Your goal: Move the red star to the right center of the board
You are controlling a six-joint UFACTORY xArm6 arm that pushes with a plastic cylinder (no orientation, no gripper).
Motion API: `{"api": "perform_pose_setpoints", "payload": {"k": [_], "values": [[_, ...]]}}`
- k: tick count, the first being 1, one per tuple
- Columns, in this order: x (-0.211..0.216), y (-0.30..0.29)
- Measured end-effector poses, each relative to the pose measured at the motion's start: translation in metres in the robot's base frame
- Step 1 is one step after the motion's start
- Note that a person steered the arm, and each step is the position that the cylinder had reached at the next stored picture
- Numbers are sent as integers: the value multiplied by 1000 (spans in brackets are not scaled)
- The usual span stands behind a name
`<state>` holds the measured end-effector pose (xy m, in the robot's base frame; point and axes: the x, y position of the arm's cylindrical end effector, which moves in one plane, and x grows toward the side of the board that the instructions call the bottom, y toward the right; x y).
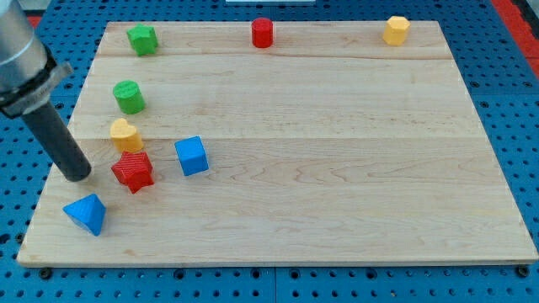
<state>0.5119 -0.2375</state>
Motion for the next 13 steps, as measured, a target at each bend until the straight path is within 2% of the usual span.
{"api": "perform_pose_setpoints", "payload": {"k": [4,5,6,8,9,10,12,13], "values": [[-20,169],[-41,168],[-45,163],[-57,299],[-52,258],[-28,271],[-59,404],[-42,374]]}}
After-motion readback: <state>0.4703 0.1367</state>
